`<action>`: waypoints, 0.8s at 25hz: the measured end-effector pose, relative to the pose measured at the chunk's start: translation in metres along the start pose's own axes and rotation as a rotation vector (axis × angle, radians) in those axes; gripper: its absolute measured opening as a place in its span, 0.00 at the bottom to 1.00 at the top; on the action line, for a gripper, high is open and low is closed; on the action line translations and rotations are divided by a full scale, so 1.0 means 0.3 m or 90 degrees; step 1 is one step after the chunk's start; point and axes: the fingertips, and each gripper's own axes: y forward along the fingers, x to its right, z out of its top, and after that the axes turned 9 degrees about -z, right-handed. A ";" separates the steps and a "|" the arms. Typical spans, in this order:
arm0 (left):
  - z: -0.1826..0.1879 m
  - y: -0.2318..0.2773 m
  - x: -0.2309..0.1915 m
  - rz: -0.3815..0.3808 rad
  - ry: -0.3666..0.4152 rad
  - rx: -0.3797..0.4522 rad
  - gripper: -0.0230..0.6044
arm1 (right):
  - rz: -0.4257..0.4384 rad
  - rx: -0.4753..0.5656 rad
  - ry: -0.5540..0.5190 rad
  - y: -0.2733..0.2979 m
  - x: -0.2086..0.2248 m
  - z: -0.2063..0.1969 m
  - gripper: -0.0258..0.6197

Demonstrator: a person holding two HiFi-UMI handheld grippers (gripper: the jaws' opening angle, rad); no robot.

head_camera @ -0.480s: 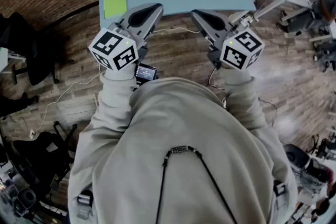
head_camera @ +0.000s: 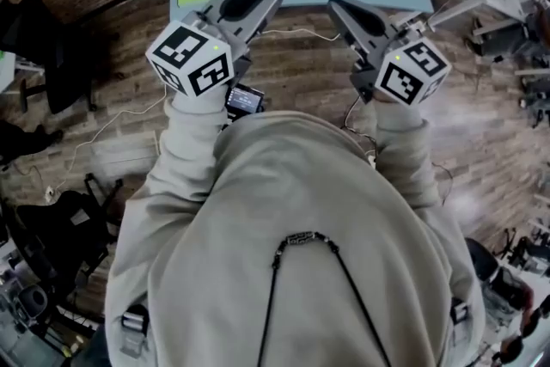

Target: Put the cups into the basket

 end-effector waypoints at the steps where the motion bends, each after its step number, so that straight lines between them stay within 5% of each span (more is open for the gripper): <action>1: -0.003 0.000 0.002 0.000 0.000 -0.001 0.03 | 0.005 0.002 0.008 0.001 -0.001 -0.002 0.06; 20: -0.084 0.193 0.009 0.036 -0.029 -0.026 0.03 | 0.031 0.019 0.098 -0.113 0.204 -0.045 0.06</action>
